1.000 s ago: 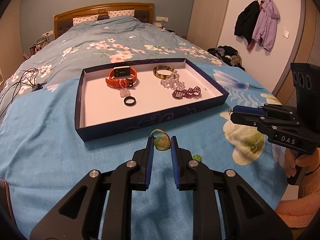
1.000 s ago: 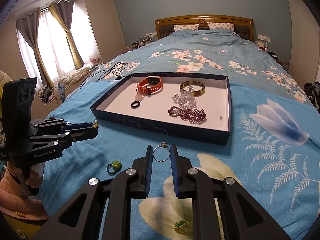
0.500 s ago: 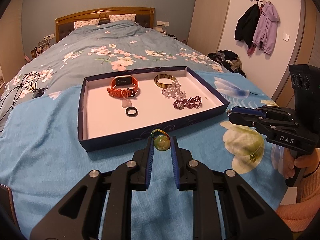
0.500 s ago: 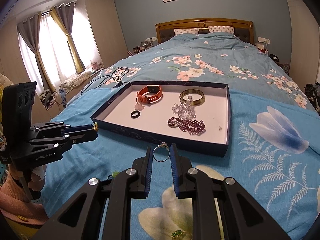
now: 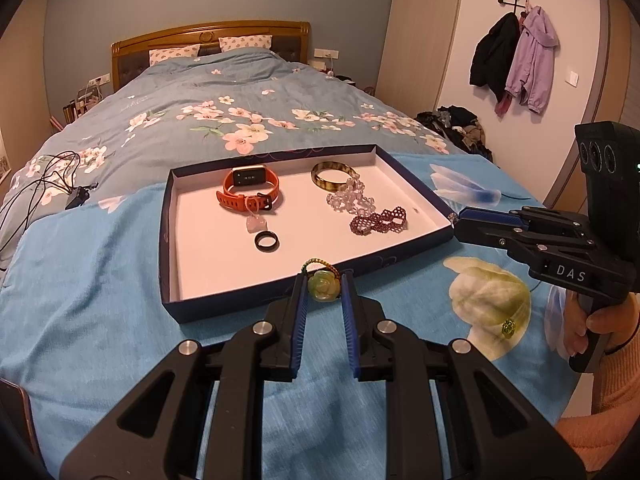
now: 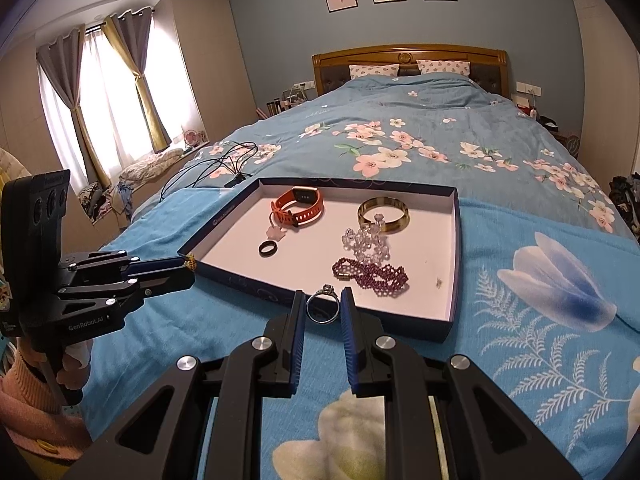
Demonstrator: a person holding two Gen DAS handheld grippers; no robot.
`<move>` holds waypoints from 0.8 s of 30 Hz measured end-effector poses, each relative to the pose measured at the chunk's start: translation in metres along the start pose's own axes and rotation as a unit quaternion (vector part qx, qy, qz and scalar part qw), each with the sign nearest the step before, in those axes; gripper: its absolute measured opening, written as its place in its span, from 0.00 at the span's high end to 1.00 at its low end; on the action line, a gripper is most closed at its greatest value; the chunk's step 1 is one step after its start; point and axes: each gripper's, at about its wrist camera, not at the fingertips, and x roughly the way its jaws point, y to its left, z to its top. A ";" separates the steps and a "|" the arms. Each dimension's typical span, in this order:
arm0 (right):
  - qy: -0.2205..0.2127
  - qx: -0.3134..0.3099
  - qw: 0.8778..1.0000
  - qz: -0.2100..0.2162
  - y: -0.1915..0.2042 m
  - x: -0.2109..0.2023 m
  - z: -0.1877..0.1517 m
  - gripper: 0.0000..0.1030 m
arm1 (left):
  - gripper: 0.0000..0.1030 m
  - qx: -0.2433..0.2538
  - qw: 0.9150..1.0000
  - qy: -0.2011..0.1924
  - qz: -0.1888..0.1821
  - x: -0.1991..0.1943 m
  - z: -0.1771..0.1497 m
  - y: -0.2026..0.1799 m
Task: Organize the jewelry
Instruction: 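Carry the silver ring with the right tool while the left tool carries the jade ring into the tray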
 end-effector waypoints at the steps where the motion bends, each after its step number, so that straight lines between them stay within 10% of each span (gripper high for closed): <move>1: 0.000 0.000 1.000 0.000 -0.001 0.001 0.001 0.85 | 0.83 0.000 1.000 0.000 0.001 0.001 0.001 0.001; 24: -0.001 -0.004 1.000 0.000 -0.004 0.017 0.021 0.85 | 0.83 0.000 1.000 -0.011 0.016 0.012 0.023 0.011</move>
